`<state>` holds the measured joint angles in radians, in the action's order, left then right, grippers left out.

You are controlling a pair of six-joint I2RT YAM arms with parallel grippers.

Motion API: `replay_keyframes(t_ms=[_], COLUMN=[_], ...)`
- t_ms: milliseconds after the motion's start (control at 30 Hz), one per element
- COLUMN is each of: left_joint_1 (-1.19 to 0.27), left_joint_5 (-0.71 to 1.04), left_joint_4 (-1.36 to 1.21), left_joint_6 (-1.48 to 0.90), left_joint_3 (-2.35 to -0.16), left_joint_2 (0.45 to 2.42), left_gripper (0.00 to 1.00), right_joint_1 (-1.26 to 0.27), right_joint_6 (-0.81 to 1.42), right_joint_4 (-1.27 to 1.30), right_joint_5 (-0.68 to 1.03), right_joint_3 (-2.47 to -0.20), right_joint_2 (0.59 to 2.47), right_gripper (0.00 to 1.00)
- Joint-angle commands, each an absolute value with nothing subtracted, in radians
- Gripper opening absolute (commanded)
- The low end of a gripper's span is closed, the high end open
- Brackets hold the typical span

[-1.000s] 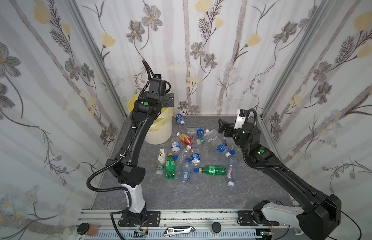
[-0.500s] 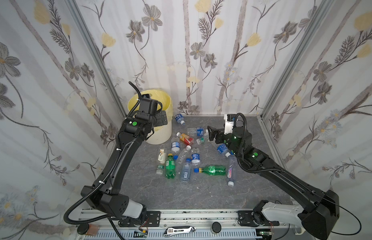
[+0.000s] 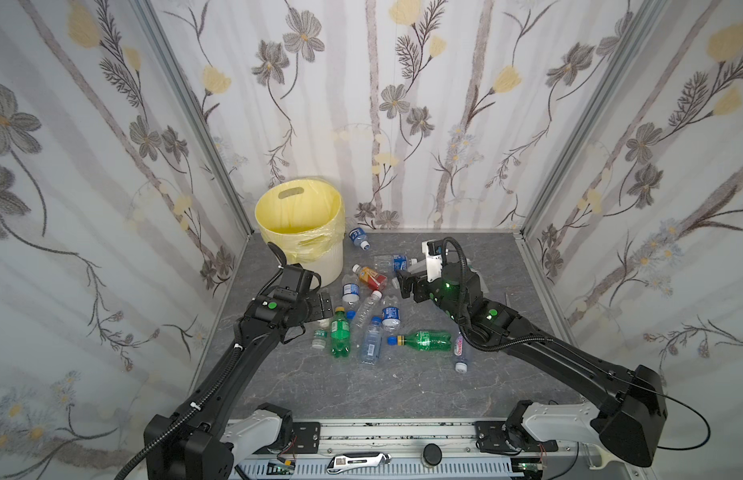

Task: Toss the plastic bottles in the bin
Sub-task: 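Grasp the clear bird-label bottle with the left gripper while the right gripper hovers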

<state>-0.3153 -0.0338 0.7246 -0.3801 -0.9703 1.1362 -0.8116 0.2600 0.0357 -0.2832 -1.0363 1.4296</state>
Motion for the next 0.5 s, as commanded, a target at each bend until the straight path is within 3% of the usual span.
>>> replay_keyframes(t_ms=[0, 467], left_joint_1=[-0.314, -0.217], left_joint_5=[0.019, 0.051], left_joint_4=[0.566, 0.361], left_joint_6=[-0.411, -0.412], left_joint_3=[-0.923, -0.831], left_joint_2=[1.163, 1.373], left_gripper=[1.00, 1.00], right_joint_1=[-0.814, -0.876], right_joint_6=[0.272, 0.225], right_joint_4=[0.039, 0.035], right_joint_5=[-0.275, -0.116], right_joint_3=[-1.034, -1.048], right_joint_2=[1.443, 1.530], right_gripper=[1.00, 1.00])
